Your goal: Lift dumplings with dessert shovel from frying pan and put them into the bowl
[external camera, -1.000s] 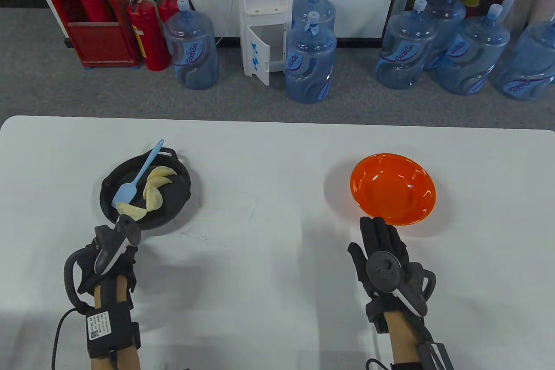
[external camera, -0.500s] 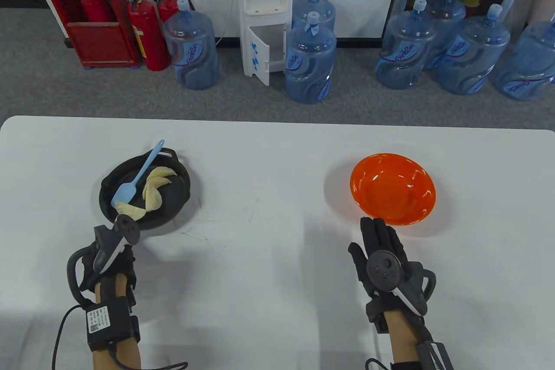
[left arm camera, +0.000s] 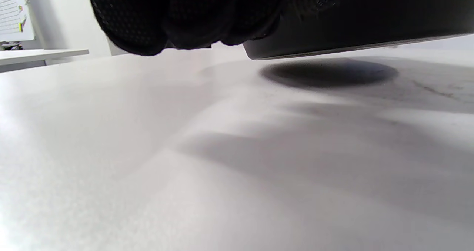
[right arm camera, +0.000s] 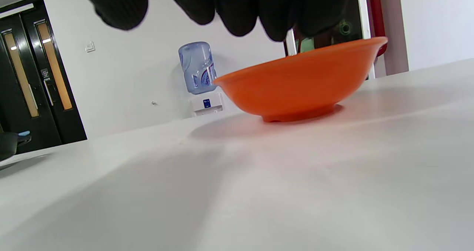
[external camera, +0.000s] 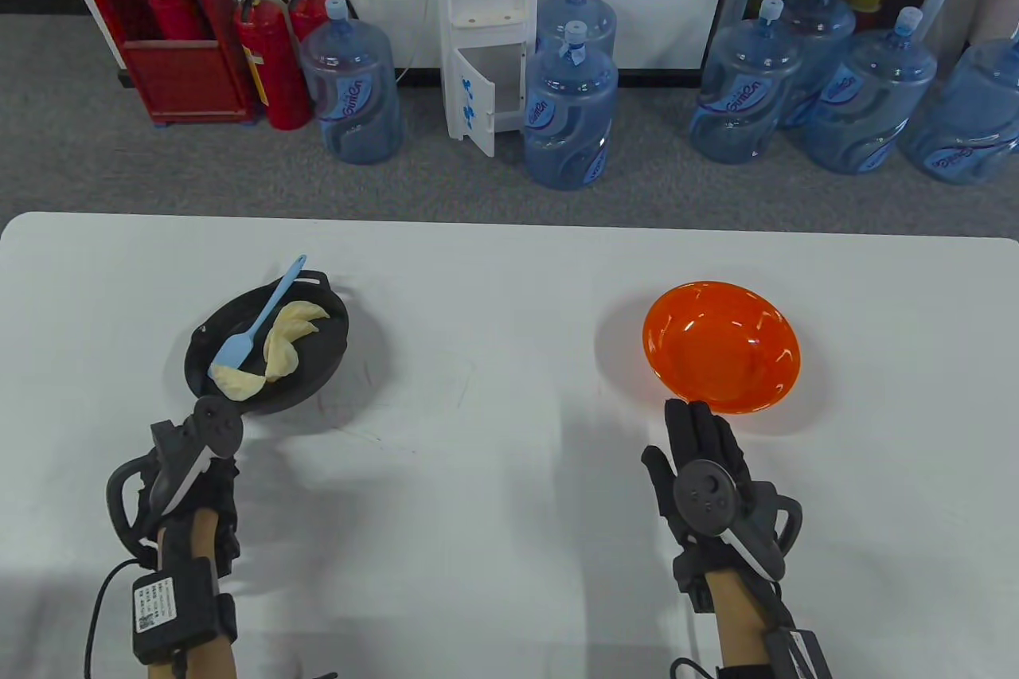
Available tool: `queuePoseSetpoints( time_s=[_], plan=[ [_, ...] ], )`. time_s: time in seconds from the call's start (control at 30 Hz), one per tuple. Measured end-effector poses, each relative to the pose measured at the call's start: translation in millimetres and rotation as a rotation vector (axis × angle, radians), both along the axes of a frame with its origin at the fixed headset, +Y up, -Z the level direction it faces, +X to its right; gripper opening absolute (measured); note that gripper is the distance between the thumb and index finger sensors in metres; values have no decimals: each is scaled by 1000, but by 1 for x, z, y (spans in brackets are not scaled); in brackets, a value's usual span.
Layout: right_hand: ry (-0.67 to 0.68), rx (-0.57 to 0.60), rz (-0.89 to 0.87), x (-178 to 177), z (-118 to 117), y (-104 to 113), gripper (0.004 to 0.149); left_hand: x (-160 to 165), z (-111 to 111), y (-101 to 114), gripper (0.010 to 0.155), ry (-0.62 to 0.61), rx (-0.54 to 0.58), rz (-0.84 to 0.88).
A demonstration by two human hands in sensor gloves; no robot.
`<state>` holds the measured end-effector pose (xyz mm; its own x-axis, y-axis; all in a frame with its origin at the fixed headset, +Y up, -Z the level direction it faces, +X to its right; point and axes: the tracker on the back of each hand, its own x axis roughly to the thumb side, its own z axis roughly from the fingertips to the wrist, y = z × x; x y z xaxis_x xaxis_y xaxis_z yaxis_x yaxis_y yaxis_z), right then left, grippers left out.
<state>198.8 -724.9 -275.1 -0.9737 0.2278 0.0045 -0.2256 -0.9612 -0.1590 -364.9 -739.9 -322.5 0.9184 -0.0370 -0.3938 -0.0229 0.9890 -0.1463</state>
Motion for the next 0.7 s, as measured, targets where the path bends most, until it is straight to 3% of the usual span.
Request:
queuePoseSetpoints(
  time_s=[0.33,0.7],
  plan=[
    [-27,17,-9,4,1,1,68,23,11,26,54,-173,91,-56],
    [-38,29,-15,5,1,2,69,48,24,39,53,-356,161,-39]
  ],
)
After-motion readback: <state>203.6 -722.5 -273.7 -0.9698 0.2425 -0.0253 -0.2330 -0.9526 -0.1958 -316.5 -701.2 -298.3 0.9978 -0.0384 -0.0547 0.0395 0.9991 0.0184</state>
